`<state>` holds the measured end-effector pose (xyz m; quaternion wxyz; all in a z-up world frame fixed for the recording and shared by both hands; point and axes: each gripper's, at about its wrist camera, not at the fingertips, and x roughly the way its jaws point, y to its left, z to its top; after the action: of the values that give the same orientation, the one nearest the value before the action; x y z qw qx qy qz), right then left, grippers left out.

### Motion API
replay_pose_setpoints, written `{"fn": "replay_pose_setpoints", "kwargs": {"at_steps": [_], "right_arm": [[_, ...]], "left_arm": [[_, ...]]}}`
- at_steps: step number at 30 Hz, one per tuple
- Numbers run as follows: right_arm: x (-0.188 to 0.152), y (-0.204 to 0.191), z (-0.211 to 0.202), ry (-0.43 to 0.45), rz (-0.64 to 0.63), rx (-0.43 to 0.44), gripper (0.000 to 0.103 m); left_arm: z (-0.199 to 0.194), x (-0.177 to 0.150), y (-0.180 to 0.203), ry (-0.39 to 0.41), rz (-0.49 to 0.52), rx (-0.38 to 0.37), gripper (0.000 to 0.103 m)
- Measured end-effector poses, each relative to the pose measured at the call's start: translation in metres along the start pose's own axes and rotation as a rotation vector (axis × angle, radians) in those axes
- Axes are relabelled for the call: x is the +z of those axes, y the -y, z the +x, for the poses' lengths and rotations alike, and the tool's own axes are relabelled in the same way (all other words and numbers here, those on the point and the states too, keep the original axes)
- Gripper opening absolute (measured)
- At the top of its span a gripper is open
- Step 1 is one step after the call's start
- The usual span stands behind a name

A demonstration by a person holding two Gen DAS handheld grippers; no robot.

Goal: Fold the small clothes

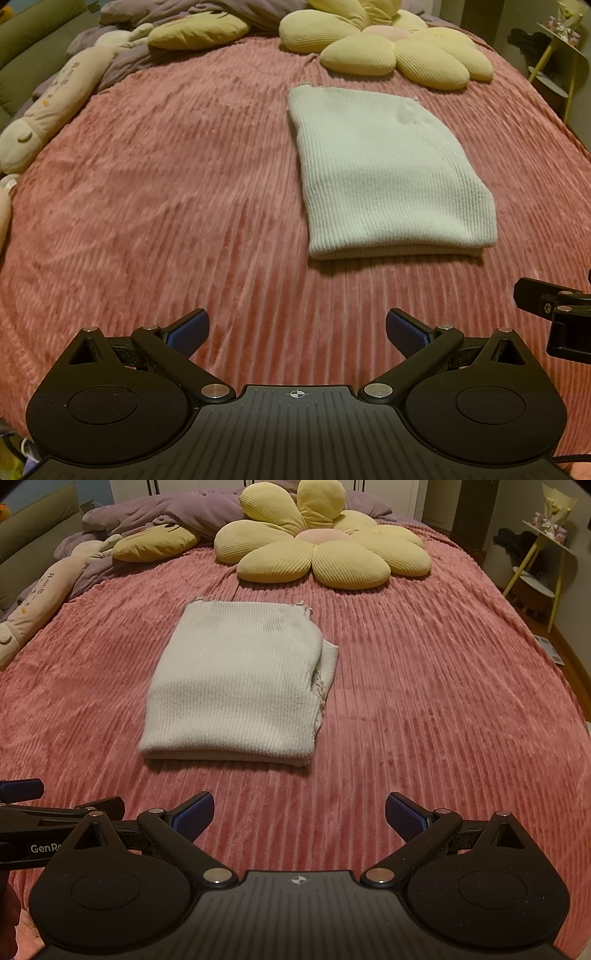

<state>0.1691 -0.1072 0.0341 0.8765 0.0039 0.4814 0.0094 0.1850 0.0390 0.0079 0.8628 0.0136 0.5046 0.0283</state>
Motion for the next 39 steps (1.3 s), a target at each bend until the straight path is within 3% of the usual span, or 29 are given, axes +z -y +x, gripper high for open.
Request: {"fn": "replay_pose_setpoints", "kwargs": {"at_steps": [39], "right_arm": [[0.0000,0.0027,-0.0003,0.004,0.005,0.001,0.099]], "left_arm": [[0.0005,0.0005,0.0021,0.006,-0.009,0.007,0.103]]}}
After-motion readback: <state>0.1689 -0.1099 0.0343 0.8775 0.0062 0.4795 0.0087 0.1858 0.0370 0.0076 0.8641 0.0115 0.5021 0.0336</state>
